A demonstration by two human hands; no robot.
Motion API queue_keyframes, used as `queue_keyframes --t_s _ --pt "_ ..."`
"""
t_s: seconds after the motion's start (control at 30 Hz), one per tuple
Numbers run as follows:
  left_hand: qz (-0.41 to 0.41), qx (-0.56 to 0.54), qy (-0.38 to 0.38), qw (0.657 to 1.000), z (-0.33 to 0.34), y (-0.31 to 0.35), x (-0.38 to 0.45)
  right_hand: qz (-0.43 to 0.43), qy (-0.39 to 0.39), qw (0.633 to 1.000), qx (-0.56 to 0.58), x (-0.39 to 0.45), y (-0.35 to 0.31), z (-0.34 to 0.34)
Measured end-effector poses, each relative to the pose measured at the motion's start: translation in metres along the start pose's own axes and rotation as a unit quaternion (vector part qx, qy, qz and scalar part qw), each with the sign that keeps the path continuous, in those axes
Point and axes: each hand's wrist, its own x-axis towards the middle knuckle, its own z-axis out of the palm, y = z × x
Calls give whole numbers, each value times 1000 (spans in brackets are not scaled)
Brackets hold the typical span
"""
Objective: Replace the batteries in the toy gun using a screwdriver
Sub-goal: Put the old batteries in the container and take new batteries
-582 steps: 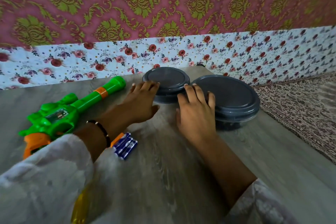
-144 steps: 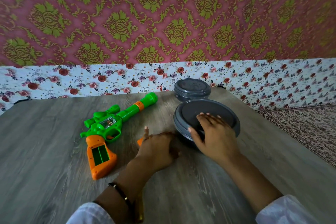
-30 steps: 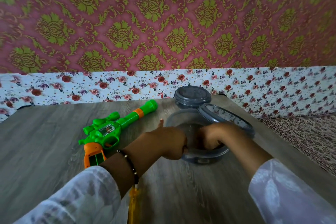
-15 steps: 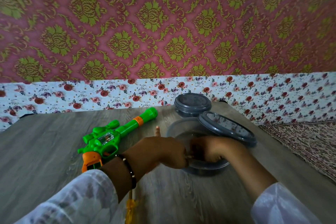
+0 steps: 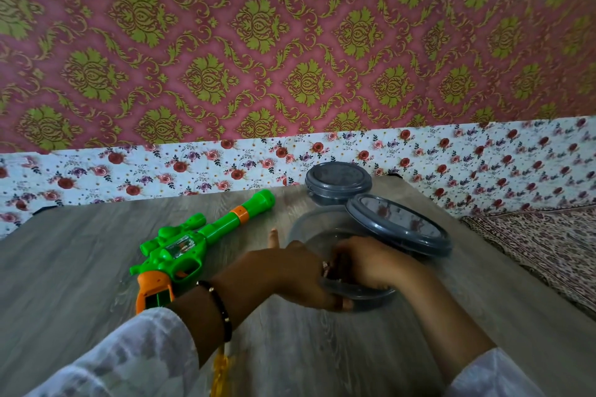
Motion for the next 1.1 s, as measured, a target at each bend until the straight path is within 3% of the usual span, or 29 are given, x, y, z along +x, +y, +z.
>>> queue_keyframes --t_s 0.2,0.5,0.7,0.87,1.1 --pt "3 1 8 1000 4 -2 2 -43 9 998 46 -5 0 -2" --pt "-11 23 18 999 2 5 -1 -21 -97 992 -82 3 -7 -9" --pt "-23 6 49 999 4 7 -4 -11 -6 995 -102 -3 -2 -8" --pt "-27 8 70 997 6 12 -7 -14 -2 997 -82 -5 0 -10" --pt "-41 9 24 999 5 12 -2 -43 -18 999 -15 -5 -3 -10"
